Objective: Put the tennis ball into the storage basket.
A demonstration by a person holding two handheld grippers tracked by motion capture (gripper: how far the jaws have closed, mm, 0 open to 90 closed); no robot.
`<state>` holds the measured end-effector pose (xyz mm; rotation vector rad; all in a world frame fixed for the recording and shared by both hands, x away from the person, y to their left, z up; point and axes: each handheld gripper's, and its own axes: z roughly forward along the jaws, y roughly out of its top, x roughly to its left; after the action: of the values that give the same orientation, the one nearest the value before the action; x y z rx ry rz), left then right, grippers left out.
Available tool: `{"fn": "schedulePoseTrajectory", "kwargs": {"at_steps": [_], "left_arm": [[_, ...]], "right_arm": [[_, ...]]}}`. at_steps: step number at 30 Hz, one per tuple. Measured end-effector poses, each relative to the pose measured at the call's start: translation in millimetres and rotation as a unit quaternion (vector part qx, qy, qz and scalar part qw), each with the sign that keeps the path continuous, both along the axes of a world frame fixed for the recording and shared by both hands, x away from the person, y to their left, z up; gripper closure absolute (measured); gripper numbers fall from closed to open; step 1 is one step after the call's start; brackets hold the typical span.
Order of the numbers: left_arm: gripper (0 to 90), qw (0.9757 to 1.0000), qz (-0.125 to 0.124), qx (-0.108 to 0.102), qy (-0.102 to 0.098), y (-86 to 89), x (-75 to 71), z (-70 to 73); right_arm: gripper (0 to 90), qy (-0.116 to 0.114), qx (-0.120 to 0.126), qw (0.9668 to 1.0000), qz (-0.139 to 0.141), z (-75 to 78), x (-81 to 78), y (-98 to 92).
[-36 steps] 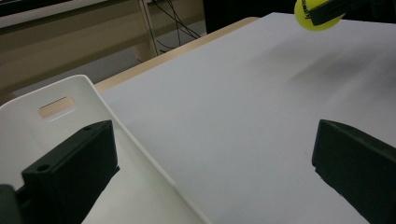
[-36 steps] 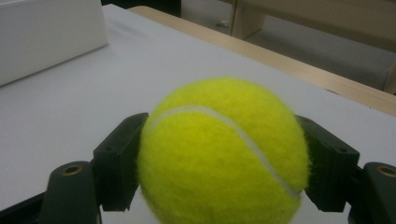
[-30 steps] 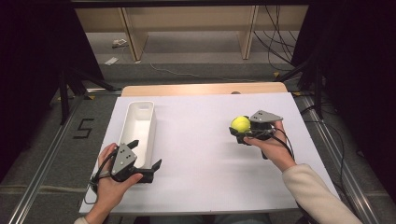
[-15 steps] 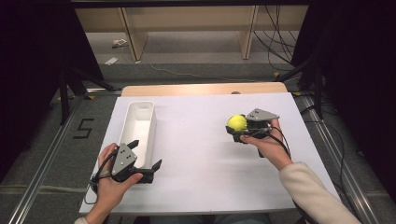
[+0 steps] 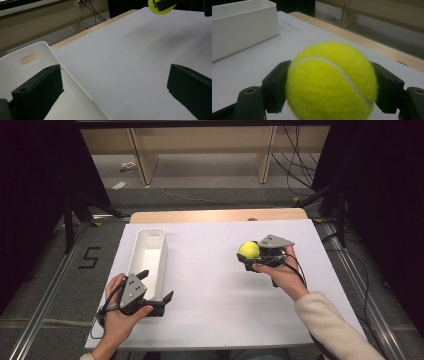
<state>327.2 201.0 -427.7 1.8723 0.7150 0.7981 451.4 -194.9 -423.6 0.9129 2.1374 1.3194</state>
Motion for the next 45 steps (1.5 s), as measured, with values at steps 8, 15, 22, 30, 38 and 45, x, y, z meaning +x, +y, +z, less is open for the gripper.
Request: {"fn": "schedulePoseTrajectory", "kwargs": {"at_steps": [8,15,22,30,38,45], "left_arm": [[0.0,1.0,-0.001,0.0,0.0,0.1,-0.1,0.1],[0.0,1.0,-0.004,0.004,-0.004,0.2,0.3,0.7],[0.0,1.0,-0.003,0.004,-0.004,0.4,0.3,0.7],[0.0,1.0,-0.004,0.005,-0.005,0.5,0.4,0.8],[0.0,1.0,-0.001,-0.001,-0.002,0.2,-0.5,0.8],[0.0,0.9998,-0.001,0.011,-0.014,2.0,0.9,2.3]], "right_arm": [[26.2,0.0,0.002,1.0,0.004,1.3,0.7,4.3],[26.2,-0.003,0.004,1.0,0.005,2.5,1.1,6.8],[26.2,-0.003,0.005,1.0,0.005,3.1,1.6,8.5],[26.2,-0.004,0.006,0.9999,0.008,4.2,2.2,12.5],[26.2,-0.005,0.007,0.9999,0.011,5.2,2.8,17.6],[26.2,-0.006,0.009,0.9998,0.014,6.2,4.1,20.9]]}}
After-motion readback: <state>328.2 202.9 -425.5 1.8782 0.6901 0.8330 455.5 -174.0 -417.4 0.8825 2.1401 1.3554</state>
